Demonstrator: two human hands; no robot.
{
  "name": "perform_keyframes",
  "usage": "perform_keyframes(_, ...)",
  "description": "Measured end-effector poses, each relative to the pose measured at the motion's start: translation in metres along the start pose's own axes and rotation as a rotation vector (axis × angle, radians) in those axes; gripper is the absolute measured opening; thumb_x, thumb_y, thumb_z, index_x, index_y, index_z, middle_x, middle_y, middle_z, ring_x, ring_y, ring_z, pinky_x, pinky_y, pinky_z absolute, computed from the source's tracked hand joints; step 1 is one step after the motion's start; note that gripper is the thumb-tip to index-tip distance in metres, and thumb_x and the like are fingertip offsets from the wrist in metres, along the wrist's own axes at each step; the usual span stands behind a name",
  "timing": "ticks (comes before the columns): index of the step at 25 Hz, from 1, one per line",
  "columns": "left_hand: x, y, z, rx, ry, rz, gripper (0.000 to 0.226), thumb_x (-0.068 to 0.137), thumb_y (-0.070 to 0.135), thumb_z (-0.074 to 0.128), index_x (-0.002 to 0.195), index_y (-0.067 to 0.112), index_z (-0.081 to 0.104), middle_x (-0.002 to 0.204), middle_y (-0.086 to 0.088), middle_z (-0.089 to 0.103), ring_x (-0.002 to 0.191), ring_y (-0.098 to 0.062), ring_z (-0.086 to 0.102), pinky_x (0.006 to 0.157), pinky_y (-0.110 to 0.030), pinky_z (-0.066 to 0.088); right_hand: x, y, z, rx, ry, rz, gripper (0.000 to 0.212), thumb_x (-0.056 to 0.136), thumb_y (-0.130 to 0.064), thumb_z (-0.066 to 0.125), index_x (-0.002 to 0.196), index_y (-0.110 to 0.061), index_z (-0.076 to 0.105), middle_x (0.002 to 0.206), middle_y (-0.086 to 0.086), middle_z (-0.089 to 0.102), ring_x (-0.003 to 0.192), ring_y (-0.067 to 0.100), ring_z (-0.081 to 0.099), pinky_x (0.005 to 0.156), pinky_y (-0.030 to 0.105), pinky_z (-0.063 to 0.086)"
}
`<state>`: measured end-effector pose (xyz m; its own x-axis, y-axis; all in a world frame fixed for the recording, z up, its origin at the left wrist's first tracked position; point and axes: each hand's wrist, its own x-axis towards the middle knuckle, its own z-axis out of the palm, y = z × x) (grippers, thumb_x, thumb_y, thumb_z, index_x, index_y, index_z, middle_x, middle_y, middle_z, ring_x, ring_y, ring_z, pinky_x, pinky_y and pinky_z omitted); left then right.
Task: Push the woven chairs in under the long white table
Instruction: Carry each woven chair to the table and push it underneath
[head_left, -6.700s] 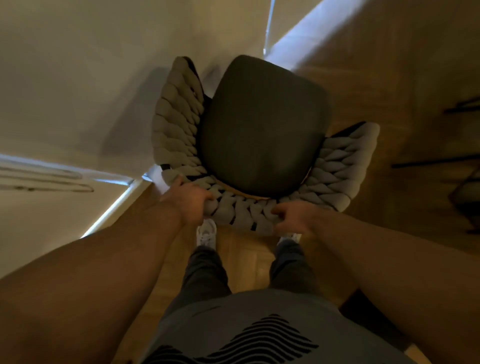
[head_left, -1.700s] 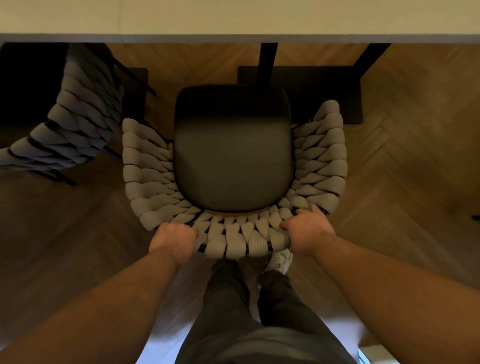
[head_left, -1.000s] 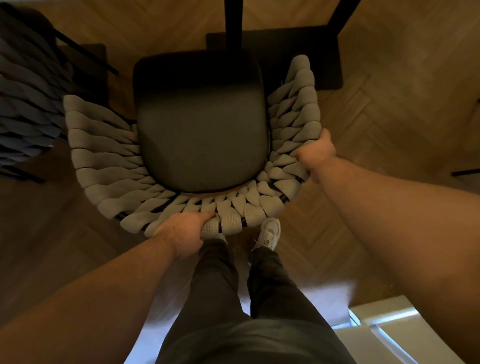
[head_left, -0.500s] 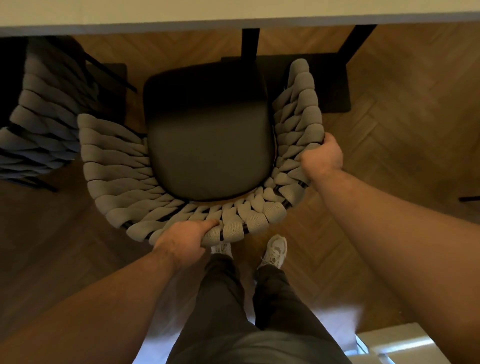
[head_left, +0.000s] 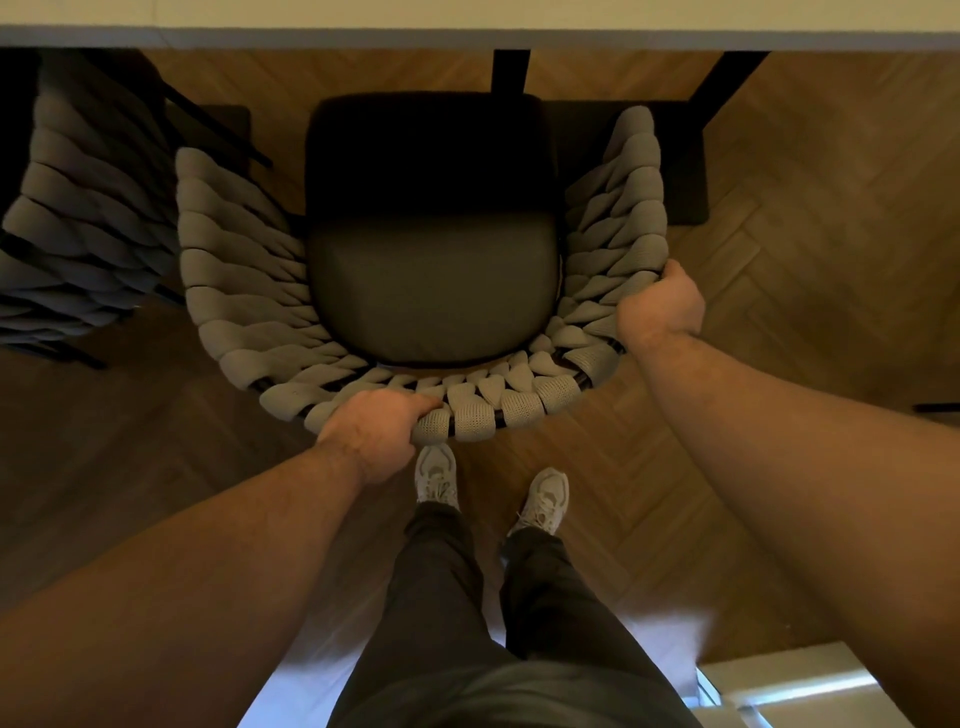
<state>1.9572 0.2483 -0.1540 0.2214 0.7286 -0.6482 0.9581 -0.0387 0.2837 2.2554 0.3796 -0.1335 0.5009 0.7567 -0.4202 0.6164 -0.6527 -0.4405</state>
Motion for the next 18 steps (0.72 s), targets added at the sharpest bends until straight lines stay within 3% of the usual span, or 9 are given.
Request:
perform_keyframes(2, -0.001, 0.001, -0.005, -0.015, -0.014, 0.013, 0.056, 0.091, 0.028, 0.07, 0.142, 0.046, 0.054, 0.132, 0.011, 0.067, 0.123, -0.019, 0.062, 0.106, -0.049, 0.052, -0.017, 0.005, 0.0, -0.173, -0.034, -0.127, 0.054, 0.099, -0.012, 0.061, 0.15, -0.007, 0.048, 0.155, 0.017, 0.048, 0.138, 0.036, 0.05, 0.105, 0.041, 0.048)
perform_keyframes(4, -0.003, -0.001, -0.008, 0.016, -0.019, 0.01, 0.049, 0.091, 0.035, 0.071, 0.136, 0.044, 0.057, 0.127, 0.011, 0.068, 0.117, -0.017, 0.063, 0.1, -0.044, 0.054, -0.047, 0.014, 0.006, -0.43, -0.083, -0.401, 0.054, 0.1, -0.022, 0.06, 0.151, -0.006, 0.05, 0.164, 0.016, 0.035, 0.148, 0.035, 0.038, 0.117, 0.048, 0.042)
perform_keyframes(7, -0.012, -0.014, -0.009, 0.222, -0.069, -0.012, 0.046, 0.09, 0.045, 0.068, 0.134, 0.041, 0.055, 0.123, 0.009, 0.069, 0.11, -0.017, 0.064, 0.095, -0.038, 0.051, -0.095, 0.032, 0.027, -0.549, -0.511, -0.702, 0.057, 0.104, -0.056, 0.048, 0.153, -0.027, 0.052, 0.164, -0.002, 0.043, 0.15, 0.02, 0.039, 0.128, 0.053, 0.024)
perform_keyframes(9, -0.016, -0.028, -0.012, 0.336, -0.103, -0.028, 0.042, 0.092, 0.044, 0.066, 0.133, 0.04, 0.056, 0.126, 0.01, 0.068, 0.113, -0.017, 0.062, 0.107, -0.039, 0.045, -0.107, 0.045, 0.036, -0.724, -0.668, -0.821, 0.068, 0.096, -0.074, 0.045, 0.154, -0.037, 0.049, 0.159, -0.01, 0.048, 0.149, 0.016, 0.04, 0.129, 0.058, 0.012)
perform_keyframes(11, -0.016, -0.042, -0.023, 0.397, -0.135, -0.073, 0.04, 0.09, 0.046, 0.064, 0.129, 0.04, 0.058, 0.124, 0.011, 0.067, 0.114, -0.017, 0.061, 0.113, -0.041, 0.039, -0.097, 0.049, 0.039, -0.848, -0.617, -0.879, 0.07, 0.091, -0.069, 0.057, 0.152, -0.035, 0.049, 0.152, -0.009, 0.055, 0.143, 0.018, 0.046, 0.128, 0.053, 0.018)
perform_keyframes(14, -0.014, -0.055, -0.036, 0.411, -0.174, -0.112, 0.032, 0.089, 0.047, 0.064, 0.12, 0.041, 0.062, 0.112, 0.01, 0.067, 0.104, -0.017, 0.061, 0.102, -0.038, 0.046, -0.08, 0.04, 0.042, -1.003, -0.582, -0.855, 0.053, 0.092, -0.049, 0.066, 0.142, -0.032, 0.055, 0.133, -0.004, 0.064, 0.124, 0.021, 0.057, 0.117, 0.043, 0.036)
perform_keyframes(18, -0.011, -0.056, -0.04, 0.443, -0.177, -0.101, 0.024, 0.097, 0.04, 0.061, 0.12, 0.039, 0.063, 0.115, 0.008, 0.066, 0.104, -0.018, 0.061, 0.094, -0.036, 0.044, -0.07, 0.032, 0.051, -1.147, -0.571, -0.847, 0.039, 0.099, -0.037, 0.058, 0.138, -0.036, 0.058, 0.129, -0.005, 0.066, 0.121, 0.021, 0.06, 0.118, 0.049, 0.033)
